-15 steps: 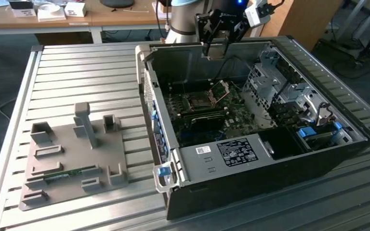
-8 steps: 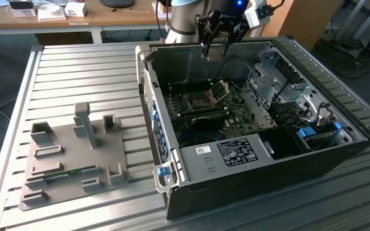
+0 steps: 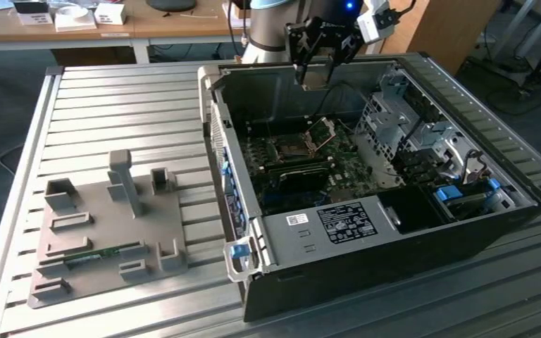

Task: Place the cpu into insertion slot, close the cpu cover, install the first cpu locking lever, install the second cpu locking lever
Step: 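Place the cpu into insertion slot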

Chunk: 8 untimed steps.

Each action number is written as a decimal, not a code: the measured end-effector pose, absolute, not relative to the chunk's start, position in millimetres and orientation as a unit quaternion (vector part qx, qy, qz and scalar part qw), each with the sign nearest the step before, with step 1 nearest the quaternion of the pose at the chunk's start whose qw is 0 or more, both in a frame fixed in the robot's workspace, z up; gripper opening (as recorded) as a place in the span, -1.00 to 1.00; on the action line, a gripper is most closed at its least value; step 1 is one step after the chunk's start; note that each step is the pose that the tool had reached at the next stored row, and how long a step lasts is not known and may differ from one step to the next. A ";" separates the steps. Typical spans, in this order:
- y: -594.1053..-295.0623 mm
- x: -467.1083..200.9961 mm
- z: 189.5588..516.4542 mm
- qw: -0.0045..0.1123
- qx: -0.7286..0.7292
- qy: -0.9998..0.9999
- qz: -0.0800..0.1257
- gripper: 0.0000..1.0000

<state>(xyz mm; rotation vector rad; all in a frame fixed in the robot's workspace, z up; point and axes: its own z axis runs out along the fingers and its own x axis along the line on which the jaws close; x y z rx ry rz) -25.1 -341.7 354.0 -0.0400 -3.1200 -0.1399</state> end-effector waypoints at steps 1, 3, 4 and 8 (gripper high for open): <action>-341.7 -25.3 353.8 0.009 -0.013 -0.999 -0.045 0.08; -341.7 -25.6 352.5 0.008 -0.013 -0.999 -0.045 0.08; -341.7 -25.7 351.4 0.008 -0.013 -0.999 -0.045 0.08; -341.7 -26.0 345.9 0.008 -0.013 -0.999 -0.045 0.08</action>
